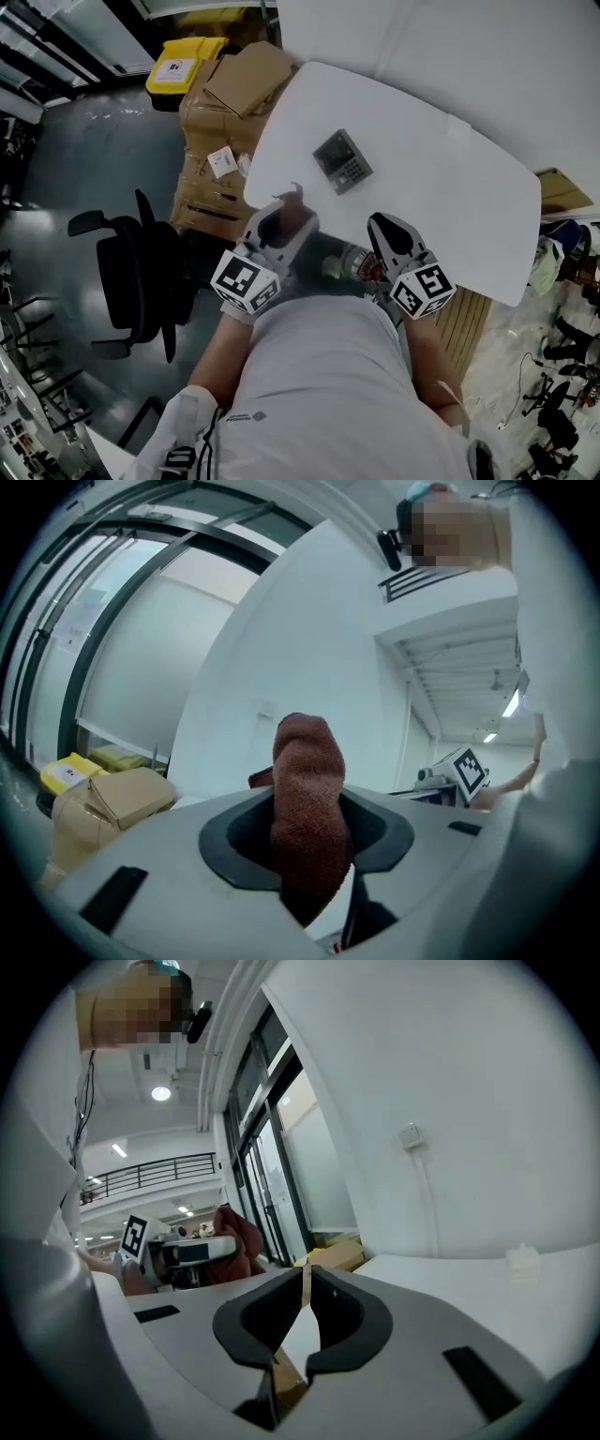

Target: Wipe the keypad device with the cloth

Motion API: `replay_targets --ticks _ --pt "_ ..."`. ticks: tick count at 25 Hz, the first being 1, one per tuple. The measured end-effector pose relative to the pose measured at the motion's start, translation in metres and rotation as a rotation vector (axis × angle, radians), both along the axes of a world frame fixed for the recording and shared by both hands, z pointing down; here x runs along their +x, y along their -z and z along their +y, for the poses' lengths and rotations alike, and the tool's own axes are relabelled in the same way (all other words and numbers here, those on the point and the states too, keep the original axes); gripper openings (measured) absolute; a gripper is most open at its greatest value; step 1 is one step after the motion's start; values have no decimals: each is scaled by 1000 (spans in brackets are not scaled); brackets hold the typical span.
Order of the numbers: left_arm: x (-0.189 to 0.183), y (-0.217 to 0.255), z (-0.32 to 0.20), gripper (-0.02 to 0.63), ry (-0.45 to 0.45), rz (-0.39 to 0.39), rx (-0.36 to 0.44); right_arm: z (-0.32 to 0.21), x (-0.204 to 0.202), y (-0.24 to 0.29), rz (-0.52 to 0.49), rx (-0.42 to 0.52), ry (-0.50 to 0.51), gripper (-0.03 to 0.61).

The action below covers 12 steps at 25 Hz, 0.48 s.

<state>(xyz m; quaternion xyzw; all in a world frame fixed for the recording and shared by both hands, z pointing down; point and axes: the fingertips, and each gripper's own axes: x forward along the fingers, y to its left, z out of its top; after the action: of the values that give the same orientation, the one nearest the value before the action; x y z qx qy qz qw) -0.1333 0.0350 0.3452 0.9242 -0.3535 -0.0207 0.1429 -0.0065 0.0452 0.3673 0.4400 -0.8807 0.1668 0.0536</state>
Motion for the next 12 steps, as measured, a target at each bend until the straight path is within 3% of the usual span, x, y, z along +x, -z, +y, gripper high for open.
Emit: replay_targets --ticks 7,12 --pt "-5 13 7 160 -32 39 3 7 -7 4 29 12 -11 43" --pt "-18 7 7 160 -8 19 -15 4 -19 11 19 16 -13 43"
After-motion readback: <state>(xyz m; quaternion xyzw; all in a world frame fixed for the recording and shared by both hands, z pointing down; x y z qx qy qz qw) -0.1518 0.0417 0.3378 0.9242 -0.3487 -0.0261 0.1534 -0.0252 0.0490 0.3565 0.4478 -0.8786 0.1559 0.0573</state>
